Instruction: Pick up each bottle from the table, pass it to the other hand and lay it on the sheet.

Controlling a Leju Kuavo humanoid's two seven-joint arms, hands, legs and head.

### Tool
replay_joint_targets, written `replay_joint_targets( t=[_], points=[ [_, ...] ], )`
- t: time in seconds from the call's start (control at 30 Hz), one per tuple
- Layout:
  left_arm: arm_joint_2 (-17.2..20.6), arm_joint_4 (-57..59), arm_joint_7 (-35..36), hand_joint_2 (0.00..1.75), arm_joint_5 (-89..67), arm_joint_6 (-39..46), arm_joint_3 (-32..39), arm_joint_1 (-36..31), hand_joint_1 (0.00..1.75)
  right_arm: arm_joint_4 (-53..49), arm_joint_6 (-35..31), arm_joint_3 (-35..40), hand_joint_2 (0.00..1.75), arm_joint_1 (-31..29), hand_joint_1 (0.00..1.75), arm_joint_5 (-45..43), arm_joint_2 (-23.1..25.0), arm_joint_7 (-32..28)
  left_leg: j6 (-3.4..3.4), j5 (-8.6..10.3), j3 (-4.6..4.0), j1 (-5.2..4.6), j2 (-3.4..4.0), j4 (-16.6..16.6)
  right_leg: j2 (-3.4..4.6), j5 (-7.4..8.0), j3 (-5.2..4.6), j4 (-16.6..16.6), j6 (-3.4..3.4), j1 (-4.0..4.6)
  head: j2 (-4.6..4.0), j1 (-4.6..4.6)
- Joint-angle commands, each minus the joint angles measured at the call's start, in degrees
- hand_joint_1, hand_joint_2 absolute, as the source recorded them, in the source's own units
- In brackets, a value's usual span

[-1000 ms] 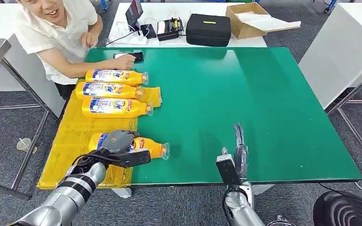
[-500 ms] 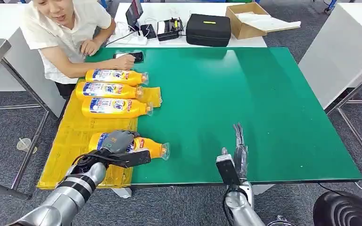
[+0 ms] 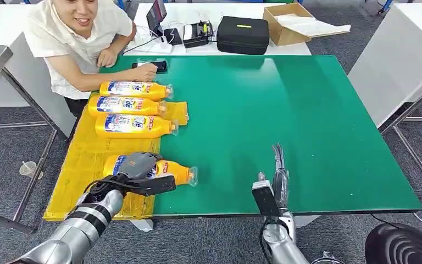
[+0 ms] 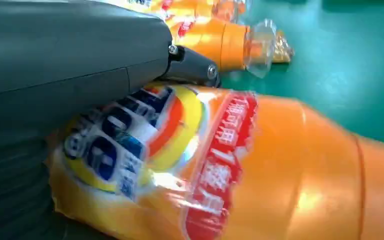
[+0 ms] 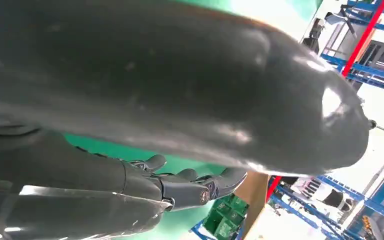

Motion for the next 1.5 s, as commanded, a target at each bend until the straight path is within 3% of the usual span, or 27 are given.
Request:
replay_joint_targets(
  t=[0.03, 0.2, 1.0, 1.17, 1.2, 1.47, 1.5],
  points=[
    [11.3, -8.6, -8.7, 0.0, 18.8, -31.3, -1.1, -1.1, 0.0, 8.0, -2.6, 8.2, 0.0, -7.0, 0.0, -4.6, -2.3, -0.1, -0.06, -0.14, 0.06, 0.07, 0.81, 0.1, 0.65, 0.09, -0.19, 0.1, -0.37, 0.14, 0.0, 0.0],
    [9.4, -9.5, -5.5, 0.0, 17.9, -24.5, -4.8, -0.2, 0.0, 7.4, -3.6, 8.5, 0.0, -6.1, 0.0, -5.0, -2.9, -0.1, -0.03, 0.0, 0.11, 0.04, 0.2, 0.0, 0.0, -0.05, -0.01, 0.0, -0.22, 0.05, 0.0, -0.02],
    [9.6, -9.0, -5.3, 0.0, 19.3, -21.9, -8.8, -1.1, 0.0, 7.7, -3.9, 8.8, 0.0, -6.0, 0.0, -4.8, -2.9, -0.1, -0.03, -0.04, -0.3, 0.05, 0.24, 0.1, 0.1, -0.06, -0.38, 0.1, -0.24, 0.06, 0.0, 0.0],
    [8.4, -13.1, -6.8, 0.0, 22.3, -15.9, -8.0, 0.6, 0.0, 7.1, -4.4, 8.3, 0.0, -5.2, 0.0, -5.0, -3.2, -0.1, -0.04, 0.01, -0.37, 0.04, 0.14, 0.0, 0.03, -0.03, -0.46, 0.1, -0.15, 0.03, 0.0, 0.0],
    [7.4, -14.7, -7.3, 1.75, 24.1, -14.2, -6.7, 1.6, 0.0, 6.8, -4.5, 8.2, 0.0, -4.9, 0.0, -5.0, -3.3, -0.1, -0.03, 0.03, -0.38, 0.0, 0.11, 0.0, 0.01, -0.03, -0.47, 0.0, -0.13, -0.01, 0.0, 0.0],
    [5.5, -35.0, -3.8, 1.75, 28.3, -4.5, -4.3, 11.2, 0.0, 1.3, -8.8, 3.7, 0.0, -1.2, 0.0, -4.0, -3.0, -0.1, 0.01, -0.1, -0.44, 0.02, 0.11, 0.1, -0.05, -0.15, -0.49, 0.1, -0.2, 0.03, 0.0, 0.0],
    [5.3, -36.5, -3.6, 1.75, 27.3, -2.3, -4.2, 12.4, 0.0, 0.3, -10.1, 2.9, 1.75, -0.6, 0.0, -3.8, -2.9, -0.1, 0.0, -0.08, -0.46, 0.0, 0.15, 0.1, 0.01, -0.12, -0.54, 0.1, -0.19, 0.01, 0.0, 0.0]
  ],
)
